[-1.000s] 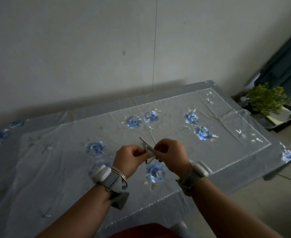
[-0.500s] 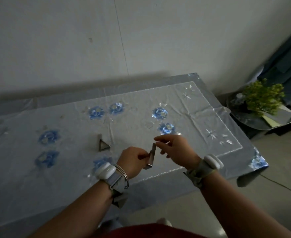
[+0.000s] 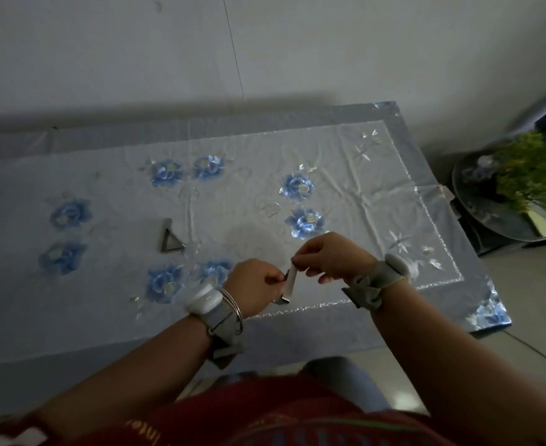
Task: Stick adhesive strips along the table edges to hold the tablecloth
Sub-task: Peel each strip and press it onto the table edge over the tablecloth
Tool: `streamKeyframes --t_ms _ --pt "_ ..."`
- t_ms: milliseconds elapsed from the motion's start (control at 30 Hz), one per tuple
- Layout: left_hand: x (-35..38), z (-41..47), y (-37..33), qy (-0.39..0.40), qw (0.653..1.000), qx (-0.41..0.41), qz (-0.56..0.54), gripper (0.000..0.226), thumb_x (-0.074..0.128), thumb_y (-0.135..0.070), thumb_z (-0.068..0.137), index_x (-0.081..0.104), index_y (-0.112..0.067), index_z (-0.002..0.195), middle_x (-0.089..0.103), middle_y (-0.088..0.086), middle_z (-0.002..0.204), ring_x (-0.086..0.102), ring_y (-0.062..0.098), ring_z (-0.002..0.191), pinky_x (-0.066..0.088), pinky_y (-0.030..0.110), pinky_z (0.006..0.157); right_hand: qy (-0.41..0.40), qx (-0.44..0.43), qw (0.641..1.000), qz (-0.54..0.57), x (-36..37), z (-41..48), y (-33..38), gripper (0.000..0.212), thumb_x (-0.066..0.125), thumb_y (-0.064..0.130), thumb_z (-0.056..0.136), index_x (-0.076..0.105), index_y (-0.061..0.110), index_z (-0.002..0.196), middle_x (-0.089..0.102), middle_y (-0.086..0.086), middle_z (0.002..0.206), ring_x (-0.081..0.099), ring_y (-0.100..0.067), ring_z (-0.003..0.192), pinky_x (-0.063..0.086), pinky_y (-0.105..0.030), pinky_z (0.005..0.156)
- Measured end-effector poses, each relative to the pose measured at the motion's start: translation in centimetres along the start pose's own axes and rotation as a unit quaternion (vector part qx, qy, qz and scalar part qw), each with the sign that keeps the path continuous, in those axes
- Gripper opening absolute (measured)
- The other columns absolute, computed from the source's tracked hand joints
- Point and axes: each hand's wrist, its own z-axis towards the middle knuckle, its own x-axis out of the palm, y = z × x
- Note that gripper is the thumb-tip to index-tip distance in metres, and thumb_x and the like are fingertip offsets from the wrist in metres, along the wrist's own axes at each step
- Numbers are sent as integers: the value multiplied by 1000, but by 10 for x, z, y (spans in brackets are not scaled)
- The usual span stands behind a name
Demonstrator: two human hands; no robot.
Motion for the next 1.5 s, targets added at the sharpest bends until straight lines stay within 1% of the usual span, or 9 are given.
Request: streamKeyframes --t_ms 200,367,533,633,733,867,1067,1267,1500 --pt "41 13 -16 -23 999 -26 -7 18 59 -13 82 72 -6 92 73 10 92 61 14 78 40 16 65 62 -45 991 -114 -33 7 -18 24 59 26 89 69 9 101 65 -1 87 58 -6 68 50 -18 60" --pt "105 22 -42 -80 984 -80 -139 11 66 -7 76 73 -8 84 74 13 82 69 23 77 55 33 77 90 -89 976 -179 -66 3 -46 28 58 27 89 70 2 95 64 -10 83 59 -19 73 49 -21 57" --pt "163 14 -55 -93 965 -121 -213 15 66 -8 80 71 -18 70 69 -3 63 65 7 62 53 22 68 159 -121 939 -282 -80 -5 -78 30 62 30 87 71 3 96 61 -5 81 57 -17 75 46 -21 62" --pt "181 0 -48 -118 956 -150 -221 28 64 -10 82 64 -29 61 69 3 63 65 13 64 53 29 69 184 -129 935 -275 -70 -15 -89 32 60 32 88 71 4 99 61 -5 84 56 -17 77 49 -29 73" --pt "186 -12 -49 -143 940 -185 -247 26 64 -5 81 66 -21 60 64 -8 47 60 4 50 50 21 54 182 -134 936 -269 -59 -20 -96 34 57 31 90 70 1 98 60 -8 82 55 -19 76 51 -36 80" --pt "196 -22 -50 -97 931 -229 -266 22 62 5 75 68 -12 62 56 -10 33 49 2 30 38 13 35 165 -135 937 -277 -40 -25 -114 35 53 30 92 71 0 90 58 -6 74 51 -16 71 43 -33 74" --pt "209 -29 -27 -30 930 -278 -240 18 58 4 74 73 -2 83 56 -8 36 48 2 28 36 12 32 104 -128 951 -262 -19 -35 -136 31 54 28 90 74 5 85 57 -3 63 41 -6 49 35 -26 60" --pt "212 -34 -11 -42 916 -309 -251 23 55 6 75 71 1 92 64 13 63 56 8 39 34 9 32 61 -87 948 -301 5 -39 -142 26 49 31 83 73 24 87 71 -2 97 59 -27 100 50 -42 91" --pt "220 -30 3 -63 919 -301 -245 20 54 -4 83 72 -3 90 67 12 77 58 18 57 37 5 36 35 -63 941 -332 11 -47 -140 31 43 25 87 70 27 100 67 3 110 51 -22 112 41 -39 100"
